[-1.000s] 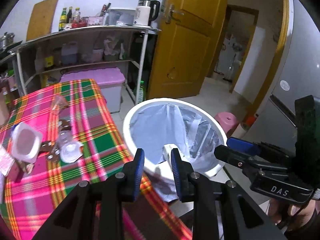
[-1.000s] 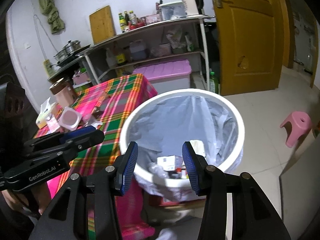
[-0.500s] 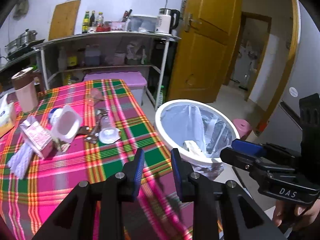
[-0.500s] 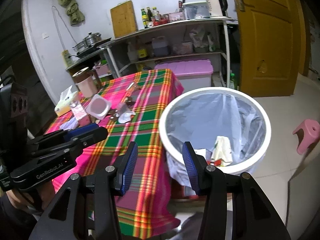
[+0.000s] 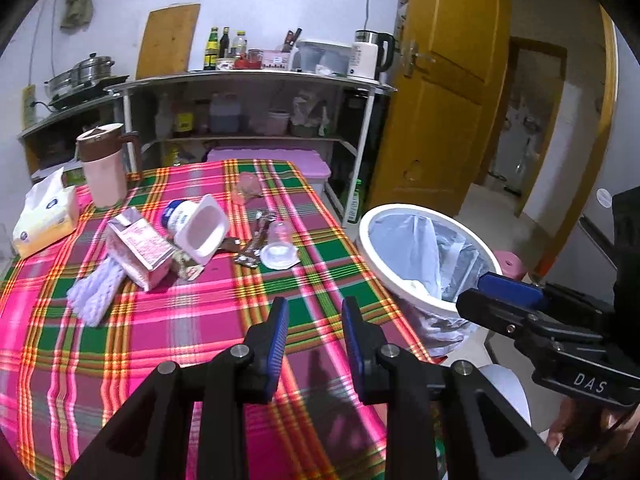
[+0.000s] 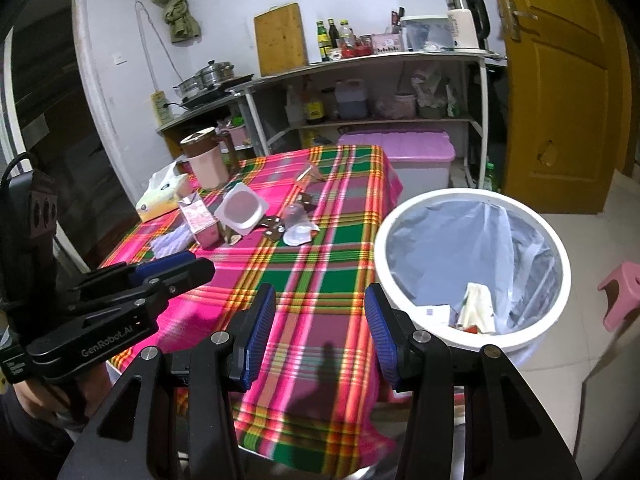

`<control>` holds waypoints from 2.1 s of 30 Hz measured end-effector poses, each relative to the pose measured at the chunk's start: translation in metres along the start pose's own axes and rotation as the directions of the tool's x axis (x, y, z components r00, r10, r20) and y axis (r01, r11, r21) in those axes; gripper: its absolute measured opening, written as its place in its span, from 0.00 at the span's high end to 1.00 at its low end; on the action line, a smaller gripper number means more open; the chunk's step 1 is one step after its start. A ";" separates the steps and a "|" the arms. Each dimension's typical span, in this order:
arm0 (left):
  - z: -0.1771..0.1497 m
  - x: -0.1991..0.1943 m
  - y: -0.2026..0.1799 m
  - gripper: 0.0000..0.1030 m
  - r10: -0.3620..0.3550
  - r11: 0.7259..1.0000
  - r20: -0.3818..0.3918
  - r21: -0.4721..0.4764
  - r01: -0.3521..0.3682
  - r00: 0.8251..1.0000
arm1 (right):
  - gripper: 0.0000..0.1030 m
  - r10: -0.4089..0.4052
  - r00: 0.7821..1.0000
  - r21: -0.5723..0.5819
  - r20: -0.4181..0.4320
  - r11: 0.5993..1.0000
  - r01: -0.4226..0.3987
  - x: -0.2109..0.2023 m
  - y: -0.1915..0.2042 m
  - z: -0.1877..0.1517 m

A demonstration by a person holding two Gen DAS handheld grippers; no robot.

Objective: Collect trash
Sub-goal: 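Move both open tools back over the table, then grasp the white foam mesh sleeve with the left tool while the right tool grasps the pink milk carton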

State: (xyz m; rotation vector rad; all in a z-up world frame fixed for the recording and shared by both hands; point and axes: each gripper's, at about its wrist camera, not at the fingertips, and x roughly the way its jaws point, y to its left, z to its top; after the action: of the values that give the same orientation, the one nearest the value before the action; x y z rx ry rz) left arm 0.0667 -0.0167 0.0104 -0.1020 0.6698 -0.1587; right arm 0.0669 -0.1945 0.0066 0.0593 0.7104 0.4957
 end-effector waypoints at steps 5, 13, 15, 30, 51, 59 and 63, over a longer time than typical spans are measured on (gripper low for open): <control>-0.008 -0.007 0.017 0.74 0.028 0.999 0.003 -0.026 -0.028 1.000 | 0.54 0.012 1.000 -0.028 -0.019 1.000 -0.013 0.008 0.013 -0.001; -0.016 -0.013 0.045 0.73 0.072 0.995 -0.002 -0.068 -0.072 0.997 | 0.54 0.045 0.997 -0.066 -0.069 0.997 -0.049 0.026 0.032 -0.003; -0.015 -0.014 0.051 0.73 0.084 0.994 -0.001 -0.075 -0.084 0.996 | 0.54 0.050 0.996 -0.072 -0.078 0.996 -0.056 0.030 0.036 -0.002; -0.008 -0.008 0.109 0.62 0.172 0.977 -0.005 -0.131 -0.171 0.985 | 0.54 0.098 0.991 -0.112 -0.092 0.988 -0.108 0.056 0.056 0.020; 0.004 0.045 0.195 0.51 0.263 0.954 -0.100 -0.123 -0.274 0.960 | 0.54 0.192 0.973 -0.204 -0.130 0.955 -0.216 0.112 0.101 0.049; 0.008 0.060 0.213 0.51 0.258 0.951 -0.138 -0.138 -0.276 0.956 | 0.54 0.220 0.965 -0.241 -0.143 0.938 -0.250 0.136 0.121 0.057; 0.013 0.049 0.217 0.48 0.244 0.957 -0.102 -0.139 -0.256 0.965 | 0.53 0.229 0.962 -0.258 -0.146 0.930 -0.261 0.146 0.129 0.061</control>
State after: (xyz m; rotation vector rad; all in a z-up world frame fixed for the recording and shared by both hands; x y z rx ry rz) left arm 0.1376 0.1883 -0.0409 -0.1559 0.7722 0.1332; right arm 0.1464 -0.0071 -0.0081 -0.1439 0.7433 0.8403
